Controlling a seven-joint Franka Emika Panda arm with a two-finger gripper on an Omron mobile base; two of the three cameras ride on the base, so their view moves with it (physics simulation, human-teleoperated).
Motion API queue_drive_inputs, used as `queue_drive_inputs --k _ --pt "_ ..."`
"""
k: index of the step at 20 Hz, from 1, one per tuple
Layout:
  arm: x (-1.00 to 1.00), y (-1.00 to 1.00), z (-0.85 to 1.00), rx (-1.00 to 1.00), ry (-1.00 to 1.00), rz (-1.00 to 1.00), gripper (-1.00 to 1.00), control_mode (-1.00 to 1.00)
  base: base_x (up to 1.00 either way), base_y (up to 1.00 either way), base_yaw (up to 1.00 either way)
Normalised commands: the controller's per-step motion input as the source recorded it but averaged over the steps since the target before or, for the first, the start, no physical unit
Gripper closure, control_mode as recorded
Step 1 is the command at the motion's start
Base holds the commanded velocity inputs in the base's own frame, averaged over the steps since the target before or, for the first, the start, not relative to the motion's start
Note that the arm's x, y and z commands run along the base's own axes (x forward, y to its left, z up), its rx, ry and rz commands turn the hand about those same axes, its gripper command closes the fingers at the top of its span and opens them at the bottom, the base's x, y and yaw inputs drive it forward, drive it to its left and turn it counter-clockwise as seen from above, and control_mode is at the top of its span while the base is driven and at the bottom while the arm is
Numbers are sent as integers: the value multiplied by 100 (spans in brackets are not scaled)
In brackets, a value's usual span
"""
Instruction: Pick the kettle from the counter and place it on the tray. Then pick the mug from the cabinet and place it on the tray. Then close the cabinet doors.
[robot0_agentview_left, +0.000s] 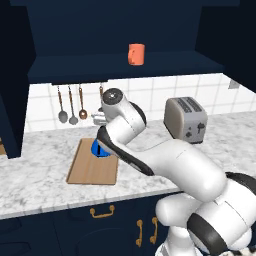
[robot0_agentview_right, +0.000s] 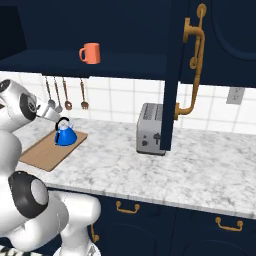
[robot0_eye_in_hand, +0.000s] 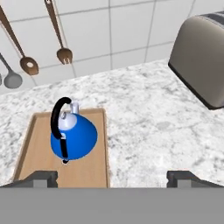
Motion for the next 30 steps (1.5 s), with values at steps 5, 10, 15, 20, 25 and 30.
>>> queue_drive_inputs --k 5,10,15,20,25,30 --pt "-40 -36 72 -12 0 0 -100 -100 0 0 0" --pt "-24 -32 61 -10 -2 1 -100 -100 0 0 0" --pt "0 -19 71 0 0 0 -100 -100 0 0 0" --pt "14 -15 67 0 -2 0 -100 -100 0 0 0" --pt "24 -6 63 0 -7 0 -100 -100 0 0 0" --pt "50 -5 28 -2 -24 0 -100 -100 0 0 0"
